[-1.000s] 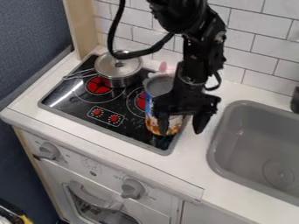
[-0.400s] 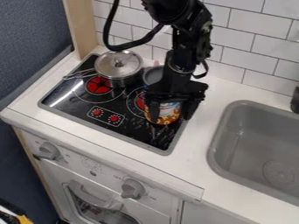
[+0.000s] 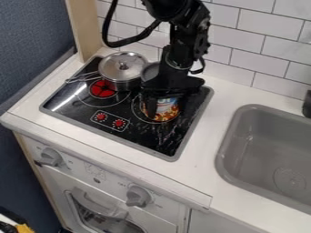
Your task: Take the can of soup and place it on the right burner
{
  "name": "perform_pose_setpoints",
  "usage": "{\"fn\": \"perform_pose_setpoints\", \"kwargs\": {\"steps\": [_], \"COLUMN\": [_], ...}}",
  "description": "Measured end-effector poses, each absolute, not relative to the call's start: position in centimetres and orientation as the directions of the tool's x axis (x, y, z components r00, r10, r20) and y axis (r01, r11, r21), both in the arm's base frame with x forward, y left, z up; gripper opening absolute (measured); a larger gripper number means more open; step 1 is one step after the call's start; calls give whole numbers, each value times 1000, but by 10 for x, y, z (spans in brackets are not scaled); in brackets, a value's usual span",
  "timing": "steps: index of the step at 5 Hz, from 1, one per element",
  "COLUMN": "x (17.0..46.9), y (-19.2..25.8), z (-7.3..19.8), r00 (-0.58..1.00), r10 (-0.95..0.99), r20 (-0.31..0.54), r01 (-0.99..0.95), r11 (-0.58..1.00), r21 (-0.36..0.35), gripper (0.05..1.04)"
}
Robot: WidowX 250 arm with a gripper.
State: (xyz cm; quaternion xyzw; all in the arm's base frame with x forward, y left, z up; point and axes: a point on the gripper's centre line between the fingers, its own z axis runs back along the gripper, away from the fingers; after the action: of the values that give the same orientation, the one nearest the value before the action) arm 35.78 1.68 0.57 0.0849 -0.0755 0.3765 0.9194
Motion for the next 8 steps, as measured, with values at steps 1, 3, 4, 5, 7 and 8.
{"fn": "perform_pose_setpoints", "kwargs": {"steps": [1, 3, 4, 5, 7, 8], "x": [365, 376, 375, 369, 363, 361], "y": [32, 49, 50, 48, 45, 43], "z": [9, 11, 10, 14, 51, 67], "r00": [666, 619, 612, 619, 629, 651], "r10": [712, 742, 749, 747, 731, 713], "r20": [223, 259, 253, 243, 265, 259], "r01": [-742, -782, -787, -782, -767, -745], "r11": [663, 614, 607, 615, 640, 666], "r21": [101, 109, 107, 101, 56, 40], "gripper": [1001, 1000, 1001, 1001, 1001, 1001]}}
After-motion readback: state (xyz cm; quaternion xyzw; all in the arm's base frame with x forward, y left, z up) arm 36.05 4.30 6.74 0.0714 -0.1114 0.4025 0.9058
